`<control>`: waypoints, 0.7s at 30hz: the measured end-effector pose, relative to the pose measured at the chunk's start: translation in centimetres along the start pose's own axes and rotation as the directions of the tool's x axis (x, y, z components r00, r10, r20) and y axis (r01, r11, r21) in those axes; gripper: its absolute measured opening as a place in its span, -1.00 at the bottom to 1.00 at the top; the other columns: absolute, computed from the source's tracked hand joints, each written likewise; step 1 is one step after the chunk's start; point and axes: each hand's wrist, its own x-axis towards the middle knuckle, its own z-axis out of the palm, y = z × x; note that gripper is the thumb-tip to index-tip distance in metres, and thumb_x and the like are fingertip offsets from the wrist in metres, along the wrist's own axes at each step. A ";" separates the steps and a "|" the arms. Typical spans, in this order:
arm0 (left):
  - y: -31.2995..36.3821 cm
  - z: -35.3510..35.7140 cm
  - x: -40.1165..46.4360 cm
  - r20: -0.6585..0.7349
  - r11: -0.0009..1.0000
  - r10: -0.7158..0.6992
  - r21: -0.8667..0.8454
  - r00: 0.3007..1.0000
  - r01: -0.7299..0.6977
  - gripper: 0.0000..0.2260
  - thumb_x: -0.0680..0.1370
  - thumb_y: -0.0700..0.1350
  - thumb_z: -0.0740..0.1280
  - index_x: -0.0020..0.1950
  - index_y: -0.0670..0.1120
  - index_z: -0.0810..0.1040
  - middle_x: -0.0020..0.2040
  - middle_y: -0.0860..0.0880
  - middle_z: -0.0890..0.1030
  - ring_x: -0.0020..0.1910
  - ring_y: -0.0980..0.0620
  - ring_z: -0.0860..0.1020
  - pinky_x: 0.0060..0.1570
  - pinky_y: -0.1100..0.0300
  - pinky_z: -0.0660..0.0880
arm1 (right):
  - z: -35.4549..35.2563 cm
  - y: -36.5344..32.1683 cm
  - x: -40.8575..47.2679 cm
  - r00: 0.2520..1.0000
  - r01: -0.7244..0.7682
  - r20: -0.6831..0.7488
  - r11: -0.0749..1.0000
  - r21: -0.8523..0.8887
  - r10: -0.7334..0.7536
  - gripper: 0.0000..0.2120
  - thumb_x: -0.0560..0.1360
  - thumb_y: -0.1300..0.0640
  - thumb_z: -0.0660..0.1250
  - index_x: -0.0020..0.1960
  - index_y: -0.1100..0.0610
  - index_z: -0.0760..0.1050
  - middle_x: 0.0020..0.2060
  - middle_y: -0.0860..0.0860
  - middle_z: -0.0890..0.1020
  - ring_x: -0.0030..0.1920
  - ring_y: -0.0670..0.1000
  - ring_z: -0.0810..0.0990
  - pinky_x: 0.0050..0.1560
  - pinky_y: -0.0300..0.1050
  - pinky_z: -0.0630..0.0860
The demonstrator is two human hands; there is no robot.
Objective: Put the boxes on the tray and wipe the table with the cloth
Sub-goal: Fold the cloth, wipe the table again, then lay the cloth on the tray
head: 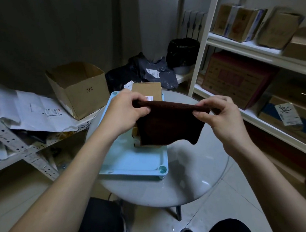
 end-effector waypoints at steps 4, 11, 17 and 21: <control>-0.6 -1.4 -0.1 0.040 0.859 0.028 -0.512 0.999 -0.003 -0.78 0.39 -0.09 0.54 -0.02 0.02 0.60 0.22 0.04 0.58 0.21 0.12 0.55 0.16 0.31 0.40 | -1.2 -1.6 -0.6 0.970 0.045 0.221 0.968 0.248 -0.102 -0.93 0.54 0.24 0.36 -0.01 0.13 0.49 -0.22 -0.06 0.57 -0.18 -0.16 0.54 -0.19 -0.31 0.46; -4.5 3.7 -5.4 0.475 0.485 -0.155 -0.727 0.866 0.486 -0.53 0.26 -0.17 0.60 0.15 -0.17 0.62 0.08 -0.10 0.71 0.07 -0.02 0.66 0.01 0.24 0.58 | 0.0 -2.3 -0.1 0.912 -0.240 0.410 0.806 0.541 -0.004 -0.70 0.43 0.09 0.39 0.14 0.12 0.57 -0.09 0.04 0.68 -0.10 -0.01 0.67 -0.16 -0.18 0.60; -4.2 3.2 -4.1 0.320 0.405 -0.210 -0.832 0.924 0.380 -0.65 0.44 -0.26 0.40 0.23 -0.12 0.58 0.11 -0.14 0.69 0.02 -0.05 0.67 0.02 0.10 0.63 | 0.2 1.3 -0.3 0.720 -0.679 0.622 0.498 0.540 0.308 -0.65 0.41 0.26 0.36 0.18 0.34 0.59 0.09 0.26 0.67 0.10 0.17 0.68 0.08 -0.01 0.63; -3.8 2.6 -4.2 0.397 0.333 -0.197 -0.833 0.896 0.442 -0.72 0.47 -0.22 0.35 0.17 -0.19 0.62 0.07 -0.20 0.70 -0.03 -0.06 0.69 -0.01 0.11 0.64 | 0.8 2.7 -0.7 0.796 -0.580 0.560 0.551 0.601 0.227 -0.64 0.46 0.38 0.30 0.26 0.36 0.51 0.18 0.25 0.64 0.24 0.19 0.60 0.20 0.00 0.57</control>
